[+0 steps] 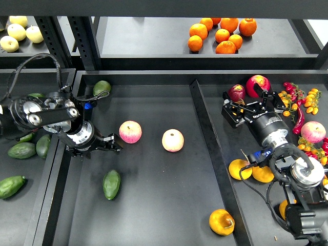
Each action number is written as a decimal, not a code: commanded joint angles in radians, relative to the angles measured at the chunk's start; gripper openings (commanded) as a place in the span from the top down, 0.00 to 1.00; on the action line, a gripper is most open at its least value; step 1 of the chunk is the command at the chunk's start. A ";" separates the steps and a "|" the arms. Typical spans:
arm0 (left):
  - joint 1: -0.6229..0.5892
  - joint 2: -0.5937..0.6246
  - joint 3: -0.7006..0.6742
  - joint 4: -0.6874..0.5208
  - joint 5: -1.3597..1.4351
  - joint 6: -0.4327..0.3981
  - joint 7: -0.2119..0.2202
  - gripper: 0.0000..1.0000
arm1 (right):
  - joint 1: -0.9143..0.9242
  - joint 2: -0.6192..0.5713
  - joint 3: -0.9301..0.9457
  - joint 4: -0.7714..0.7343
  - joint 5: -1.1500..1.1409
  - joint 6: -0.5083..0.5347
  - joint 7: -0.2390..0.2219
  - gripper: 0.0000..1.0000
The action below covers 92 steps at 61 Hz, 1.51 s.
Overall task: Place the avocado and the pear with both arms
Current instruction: 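Swing the left arm outward and bring its gripper above the green avocado, then lower the left gripper onto the green avocado and close it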
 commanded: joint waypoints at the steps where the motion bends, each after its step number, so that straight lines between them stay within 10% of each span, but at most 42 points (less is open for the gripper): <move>1: 0.023 -0.009 -0.001 0.006 0.002 0.000 0.000 0.01 | -0.003 0.000 0.007 -0.001 0.001 0.001 -0.003 0.00; 92: 0.116 -0.167 0.002 0.164 0.031 0.000 0.000 0.01 | -0.009 0.000 0.011 0.004 0.001 0.003 -0.007 0.00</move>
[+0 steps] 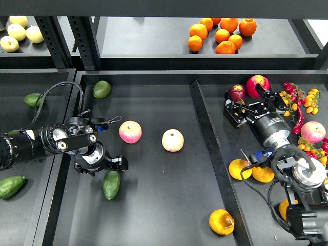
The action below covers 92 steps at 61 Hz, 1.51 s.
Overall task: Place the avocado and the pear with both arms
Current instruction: 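Lower the left gripper onto the green avocado and close it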
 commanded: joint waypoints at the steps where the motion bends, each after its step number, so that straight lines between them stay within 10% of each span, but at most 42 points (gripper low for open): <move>1: 0.014 -0.009 0.000 0.014 0.001 0.000 0.000 0.01 | -0.001 0.000 0.001 0.000 0.000 0.000 0.000 0.00; 64: 0.083 -0.081 -0.002 0.105 0.034 0.000 0.000 0.05 | -0.007 0.000 0.003 0.000 0.002 0.006 0.000 0.00; 75: 0.094 -0.101 -0.006 0.111 0.021 0.000 0.000 0.35 | -0.015 0.000 0.003 0.000 0.002 0.008 0.000 0.00; 82: 0.115 -0.109 -0.037 0.203 -0.044 0.000 0.000 0.79 | -0.015 0.000 0.003 0.000 0.002 0.008 0.000 0.00; 92: 0.112 -0.121 -0.060 0.244 -0.114 0.000 0.000 0.93 | -0.029 0.000 0.003 0.003 0.002 0.009 0.000 0.00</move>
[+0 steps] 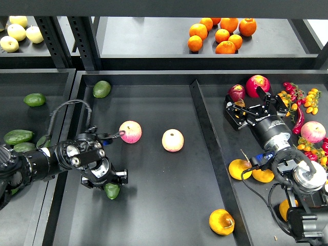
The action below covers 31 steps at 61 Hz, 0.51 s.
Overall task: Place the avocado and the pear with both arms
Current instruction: 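Lower the left gripper onto the green avocado and close it, then lift the avocado with the left gripper and carry it into the avocado bin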
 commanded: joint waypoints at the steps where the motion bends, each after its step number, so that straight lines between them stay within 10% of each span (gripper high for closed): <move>1: -0.014 0.000 -0.006 0.005 -0.025 0.000 0.000 0.93 | -0.008 0.000 0.000 0.002 0.000 0.002 0.000 0.00; 31: -0.167 0.089 -0.028 -0.049 -0.146 0.000 0.000 0.92 | -0.014 0.000 -0.003 0.002 0.000 0.011 0.000 0.00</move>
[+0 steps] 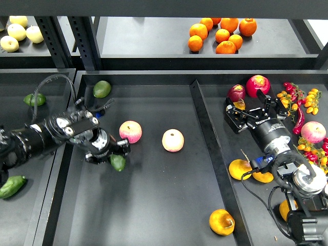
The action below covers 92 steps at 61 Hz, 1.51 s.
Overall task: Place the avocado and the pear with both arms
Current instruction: 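Lift the avocado with the left gripper and carry it into the avocado bin, then lower the avocado among the other avocados and open the left gripper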
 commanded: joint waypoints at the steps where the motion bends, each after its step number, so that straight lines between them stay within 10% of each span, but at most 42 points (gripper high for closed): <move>1: -0.030 0.038 -0.006 -0.029 -0.038 0.000 0.000 0.92 | 0.000 0.000 -0.001 -0.001 0.000 -0.001 0.000 0.00; 54: -0.024 0.499 -0.055 -0.080 -0.083 0.000 0.000 0.89 | -0.001 0.000 -0.002 -0.001 0.000 0.016 -0.001 0.00; 92: 0.215 0.548 -0.294 -0.057 0.029 0.000 0.000 0.87 | -0.015 0.000 -0.011 -0.004 -0.002 0.051 -0.006 0.00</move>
